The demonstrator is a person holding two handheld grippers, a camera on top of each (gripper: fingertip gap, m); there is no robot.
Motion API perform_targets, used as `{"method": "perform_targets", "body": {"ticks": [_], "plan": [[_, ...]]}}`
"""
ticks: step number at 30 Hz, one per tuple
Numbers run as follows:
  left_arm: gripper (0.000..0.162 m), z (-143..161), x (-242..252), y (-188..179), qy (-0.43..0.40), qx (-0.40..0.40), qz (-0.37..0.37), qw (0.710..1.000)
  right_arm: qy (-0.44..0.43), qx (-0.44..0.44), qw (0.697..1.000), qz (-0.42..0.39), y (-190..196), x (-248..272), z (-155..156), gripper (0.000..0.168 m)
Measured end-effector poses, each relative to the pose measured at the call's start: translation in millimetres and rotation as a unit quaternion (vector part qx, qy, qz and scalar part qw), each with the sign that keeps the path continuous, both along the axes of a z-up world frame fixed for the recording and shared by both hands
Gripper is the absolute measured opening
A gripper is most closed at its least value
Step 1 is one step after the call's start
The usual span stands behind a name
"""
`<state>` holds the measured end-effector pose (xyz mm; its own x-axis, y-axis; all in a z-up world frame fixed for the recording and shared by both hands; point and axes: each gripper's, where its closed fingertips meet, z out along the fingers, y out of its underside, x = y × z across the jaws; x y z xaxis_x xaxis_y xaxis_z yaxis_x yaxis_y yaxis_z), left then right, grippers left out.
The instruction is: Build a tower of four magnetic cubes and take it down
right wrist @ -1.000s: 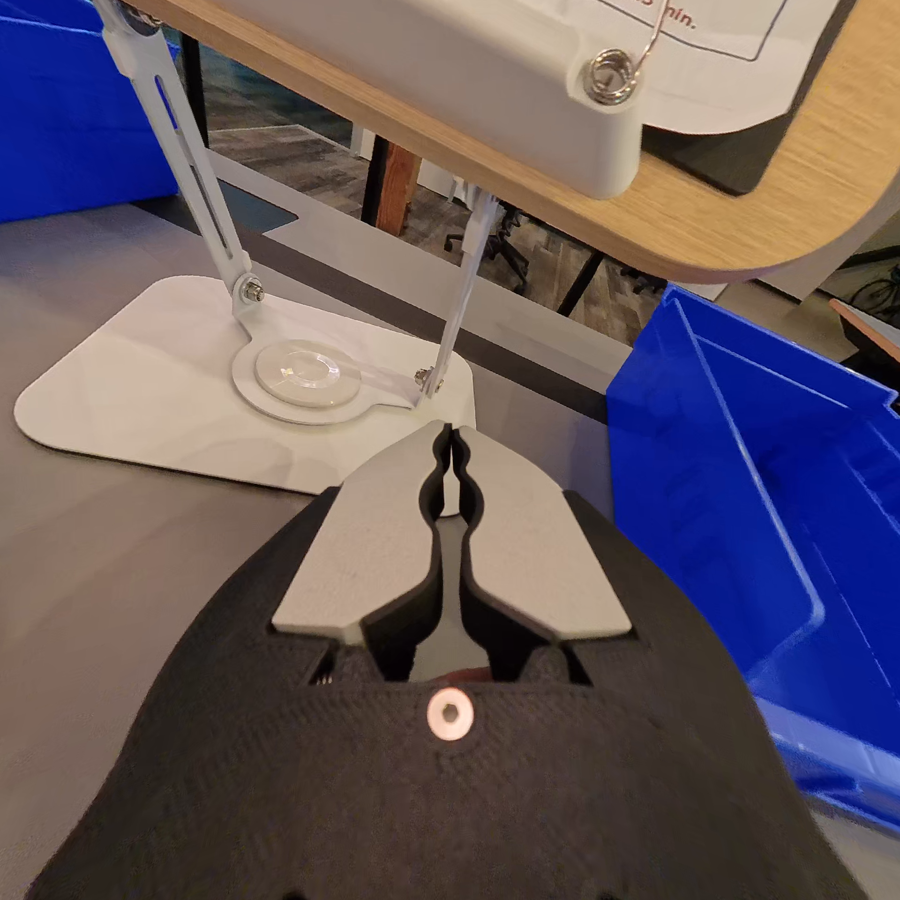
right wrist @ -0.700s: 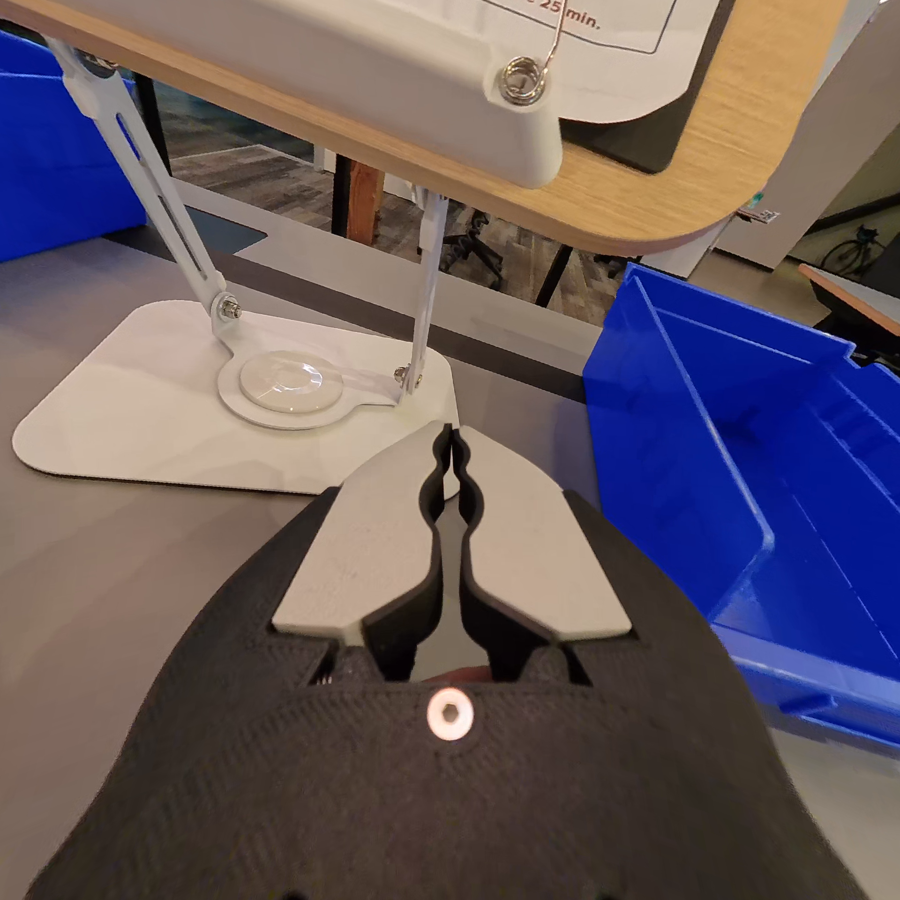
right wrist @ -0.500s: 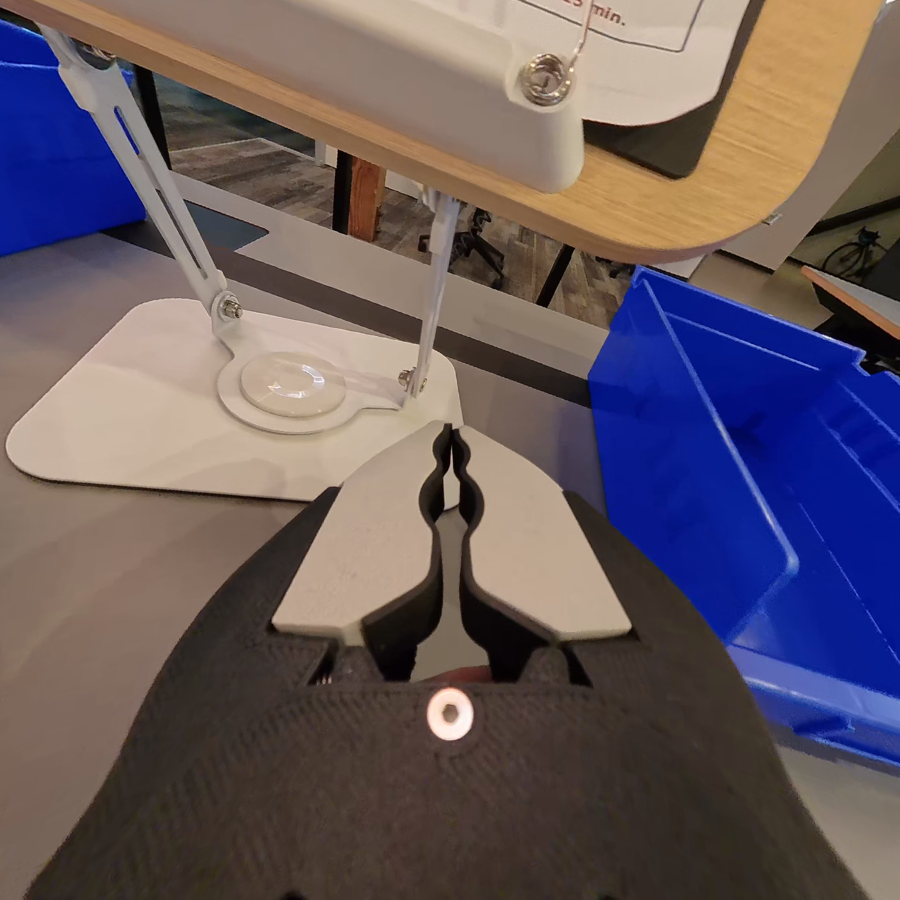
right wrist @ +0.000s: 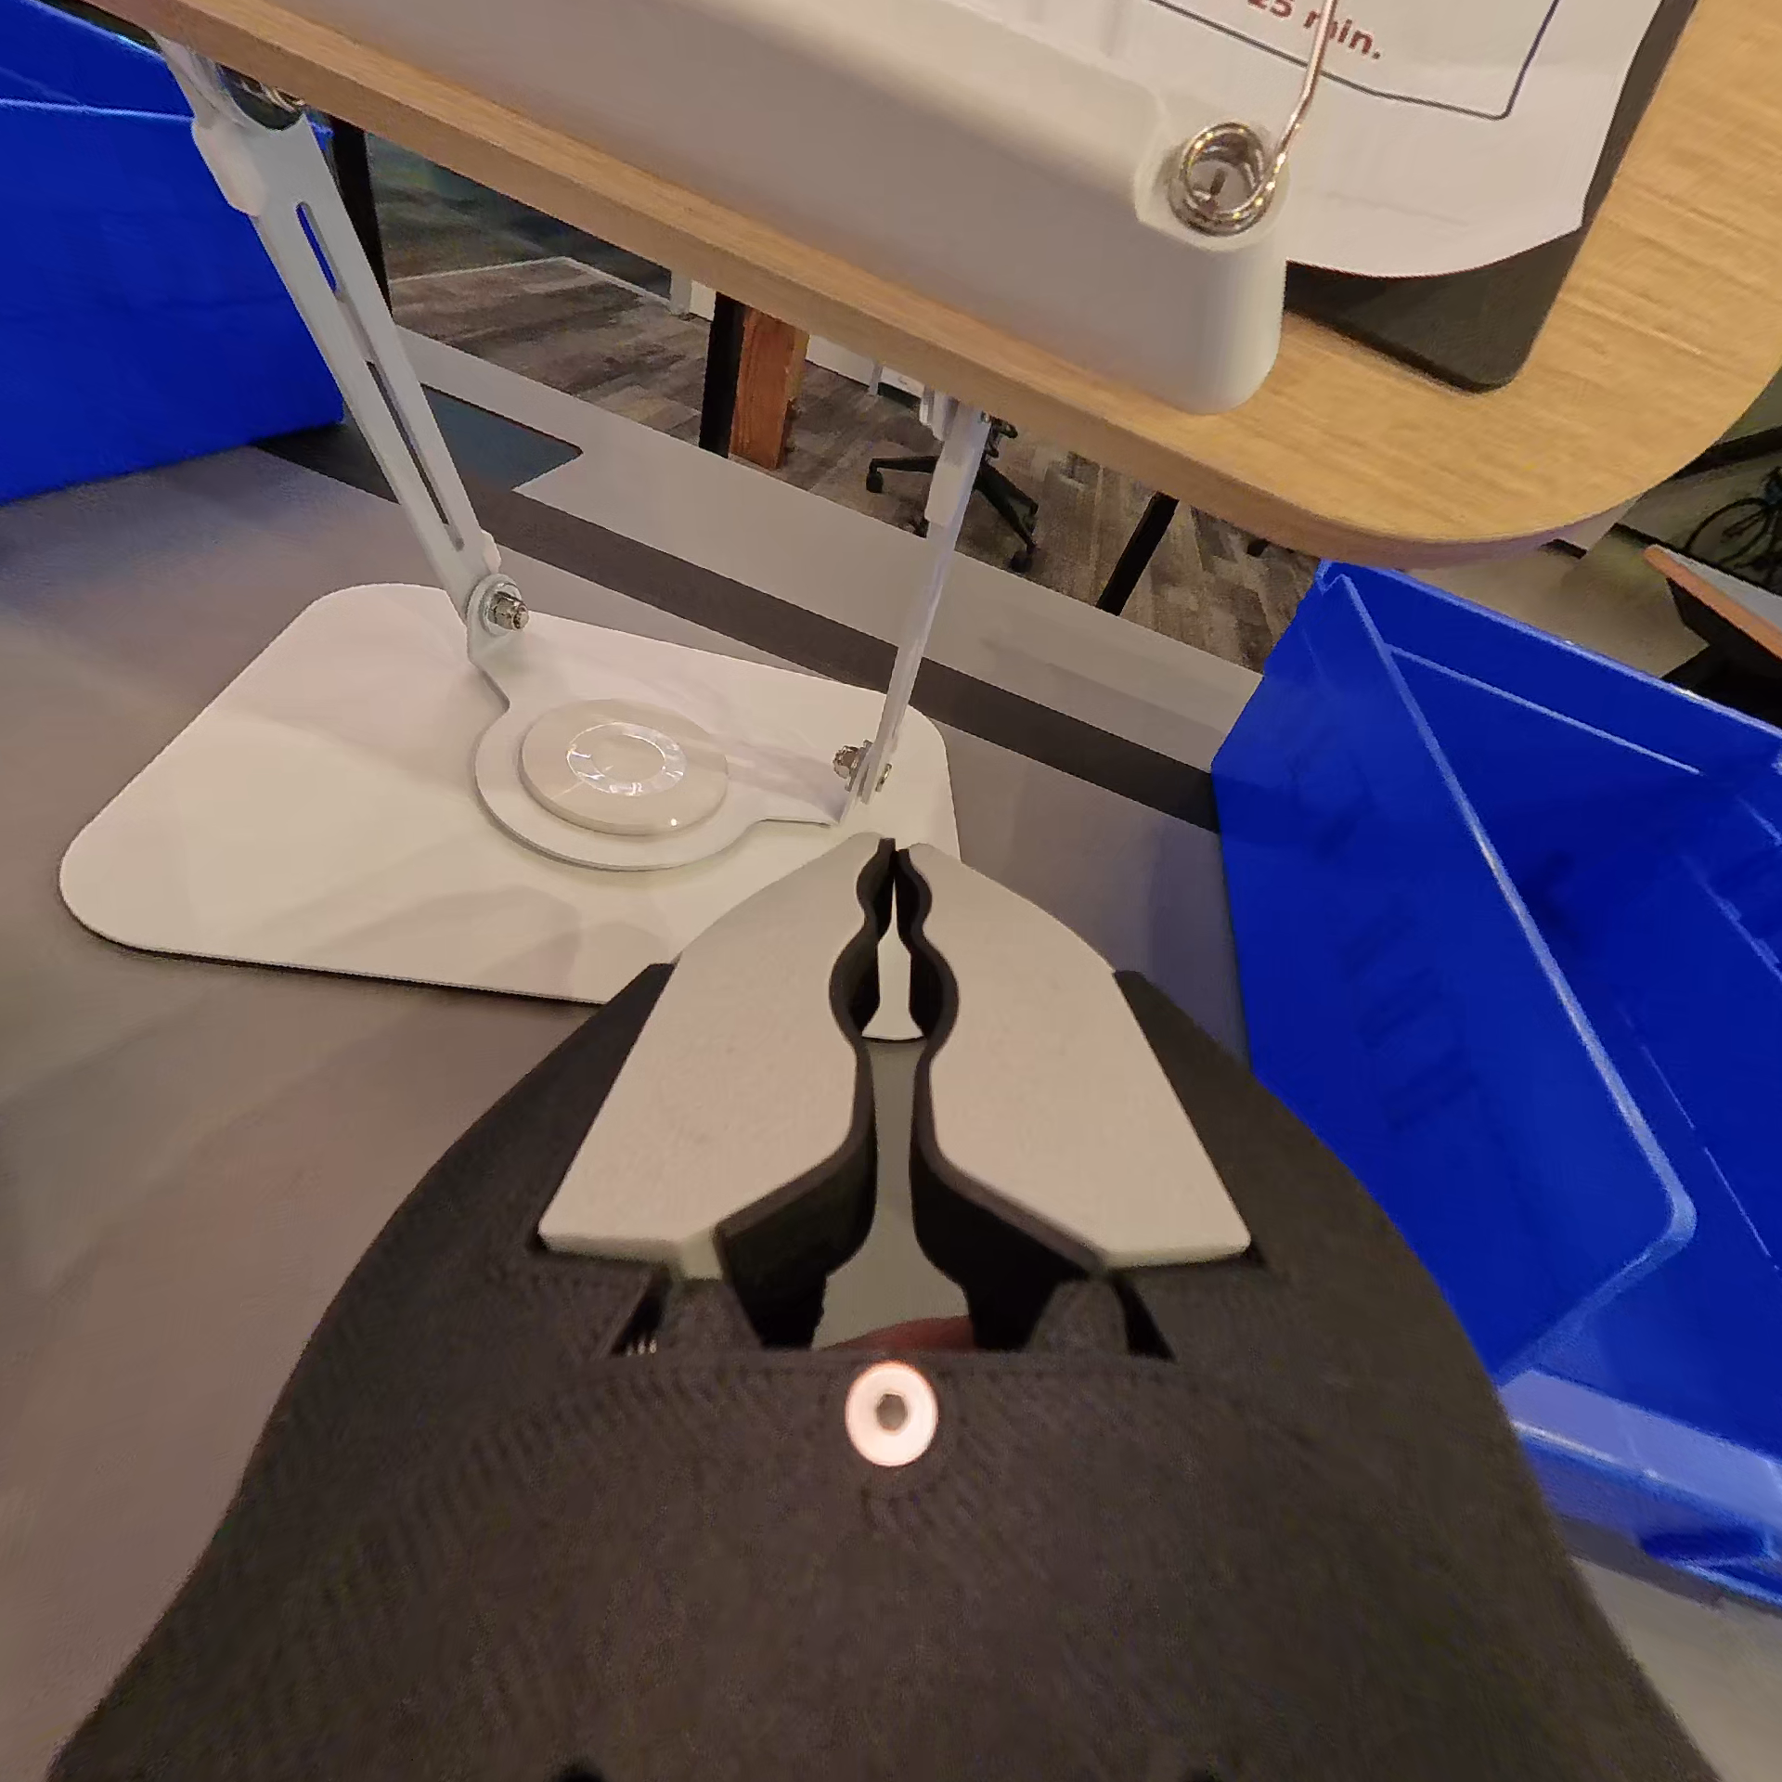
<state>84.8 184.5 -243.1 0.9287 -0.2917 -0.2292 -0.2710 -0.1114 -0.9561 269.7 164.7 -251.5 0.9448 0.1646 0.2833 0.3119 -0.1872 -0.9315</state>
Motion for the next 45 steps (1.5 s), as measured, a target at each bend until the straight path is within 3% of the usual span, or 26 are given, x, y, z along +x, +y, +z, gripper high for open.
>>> {"method": "perform_targets", "body": {"ticks": [10,14,19,23,28,32,37,42,45], "plan": [[0.000,-0.4,-1.2,-2.8,-0.010,-0.006,-0.010,1.000,0.015,0.007,1.000,0.015,-4.5,1.4,6.0,0.003],[0.000,6.4,-1.5,-18.8,-0.019,-0.003,-0.059,0.998,0.018,0.002,1.000,0.021,-9.9,10.0,3.9,0.004],[0.000,13.4,2.5,-58.9,-0.049,-0.004,-0.189,0.981,0.046,-0.006,0.999,0.016,-14.4,24.0,4.6,0.004],[0.019,19.4,0.8,-98.3,-0.087,-0.012,-0.321,0.943,0.047,-0.021,0.998,0.036,-19.0,19.1,-1.3,0.005],[0.053,32.8,12.1,-149.7,-0.115,-0.021,-0.481,0.869,0.051,-0.029,0.997,0.050,-26.2,19.0,-3.3,0.006],[0.072,45.5,33.4,-183.4,-0.129,-0.018,-0.554,0.822,0.064,-0.034,0.996,0.054,-27.4,20.4,-3.5,0.006],[0.079,38.1,67.3,-207.4,-0.114,-0.037,-0.609,0.784,0.055,-0.036,0.996,0.056,-27.2,18.4,-5.2,0.005],[0.083,24.3,86.5,-208.8,-0.099,-0.059,-0.623,0.773,0.050,-0.041,0.996,0.060,-26.8,16.5,-7.2,0.005],[0.075,19.8,92.0,-208.9,-0.093,-0.060,-0.624,0.774,0.053,-0.043,0.996,0.062,-26.1,16.0,-7.6,0.004]]}}
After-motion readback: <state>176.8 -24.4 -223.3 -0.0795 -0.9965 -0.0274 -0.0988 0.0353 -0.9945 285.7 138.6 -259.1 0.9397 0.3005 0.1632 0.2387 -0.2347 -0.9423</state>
